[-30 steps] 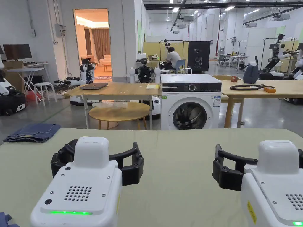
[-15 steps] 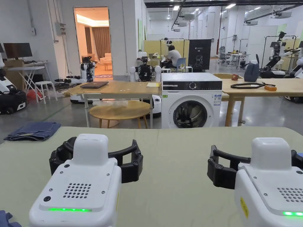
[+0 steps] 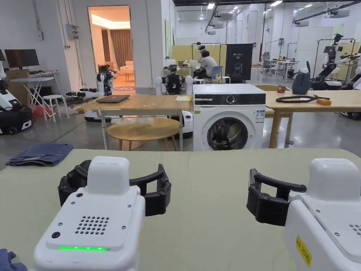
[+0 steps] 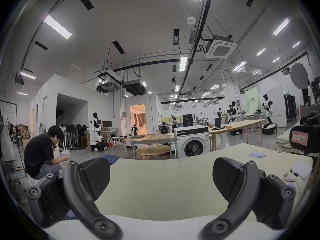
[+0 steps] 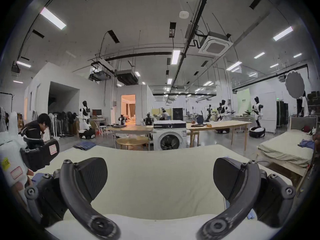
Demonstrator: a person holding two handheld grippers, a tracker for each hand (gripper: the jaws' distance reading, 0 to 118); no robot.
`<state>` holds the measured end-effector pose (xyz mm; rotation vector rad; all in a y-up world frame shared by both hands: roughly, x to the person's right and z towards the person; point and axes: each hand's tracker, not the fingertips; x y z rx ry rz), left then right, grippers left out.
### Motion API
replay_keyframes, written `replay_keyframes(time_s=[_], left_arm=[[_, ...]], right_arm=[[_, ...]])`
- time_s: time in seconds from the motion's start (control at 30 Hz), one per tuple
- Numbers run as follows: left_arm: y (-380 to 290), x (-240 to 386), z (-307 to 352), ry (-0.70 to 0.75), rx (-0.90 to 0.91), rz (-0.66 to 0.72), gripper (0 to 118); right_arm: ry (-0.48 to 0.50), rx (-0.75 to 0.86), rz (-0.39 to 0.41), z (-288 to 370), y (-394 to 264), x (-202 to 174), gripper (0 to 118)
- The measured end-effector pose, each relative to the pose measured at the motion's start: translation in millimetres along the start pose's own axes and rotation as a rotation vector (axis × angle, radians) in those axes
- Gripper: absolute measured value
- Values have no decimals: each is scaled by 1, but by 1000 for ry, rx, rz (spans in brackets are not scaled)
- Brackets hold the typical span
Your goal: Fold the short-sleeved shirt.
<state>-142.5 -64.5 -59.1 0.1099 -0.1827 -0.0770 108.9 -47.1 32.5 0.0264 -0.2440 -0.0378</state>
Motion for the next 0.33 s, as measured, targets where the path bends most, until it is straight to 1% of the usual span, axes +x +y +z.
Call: replay_keyframes(time_s=[0.07,0.2,0.33], left_arm=[[0,1,0,-1,-2,-2,116],[-1,2,-1,0,-3,-8,116],[-2,3,-3,-4,-9,-9,116]], right_arm=[[8,9,-6,1,0,2,118],[-32,20,8,0,1,4,118],[-59,17,4,-4,-2,8,118]])
